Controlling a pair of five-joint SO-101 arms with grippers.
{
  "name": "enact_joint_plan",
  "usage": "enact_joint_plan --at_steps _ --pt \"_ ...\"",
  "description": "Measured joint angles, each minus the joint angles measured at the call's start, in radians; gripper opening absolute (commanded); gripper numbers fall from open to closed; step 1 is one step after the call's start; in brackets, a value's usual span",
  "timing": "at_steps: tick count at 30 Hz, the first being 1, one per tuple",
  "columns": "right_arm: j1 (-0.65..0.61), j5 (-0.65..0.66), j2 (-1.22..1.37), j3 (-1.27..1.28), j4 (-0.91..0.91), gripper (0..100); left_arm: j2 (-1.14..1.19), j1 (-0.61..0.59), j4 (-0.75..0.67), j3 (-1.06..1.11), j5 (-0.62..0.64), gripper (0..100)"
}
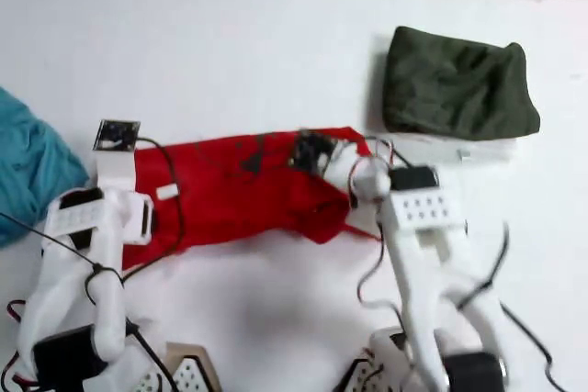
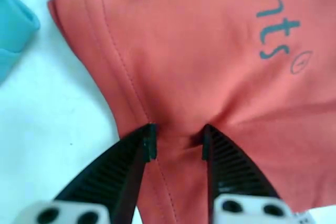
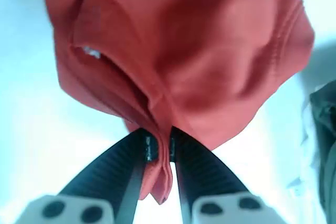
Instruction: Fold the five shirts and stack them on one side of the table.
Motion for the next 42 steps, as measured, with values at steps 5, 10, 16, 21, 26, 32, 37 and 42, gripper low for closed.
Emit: enact_joint_plan --at_steps 5,10,16,21,26,32,37,42 --pt "0.0 -0.068 0.281 -0.247 0.0 1.8 0.0 0.0 0.0 0.0 0.0 17" --pt "0.0 -0.135 0.512 -0.46 0.012 8.6 0.0 0.0 0.0 0.0 0.0 17" --pt "0.002 -0.365 0.598 -0.629 0.055 14.4 0.0 0.0 0.0 0.0 0.0 17" --pt "0.029 -0.58 0.6 -0.729 0.057 14.4 0.0 0.0 0.0 0.0 0.0 17" --pt "0.041 -0.608 0.598 -0.743 0.13 4.7 0.0 0.0 0.0 0.0 0.0 17" --pt "0.046 -0.517 0.45 -0.73 0.276 1.9 0.0 0.0 0.0 0.0 0.0 17" --pt "0.029 -0.413 0.311 -0.568 0.33 1.9 0.0 0.0 0.0 0.0 0.0 17" --pt "-0.006 -0.399 0.276 -0.334 0.189 1.9 0.0 0.0 0.0 0.0 0.0 17"
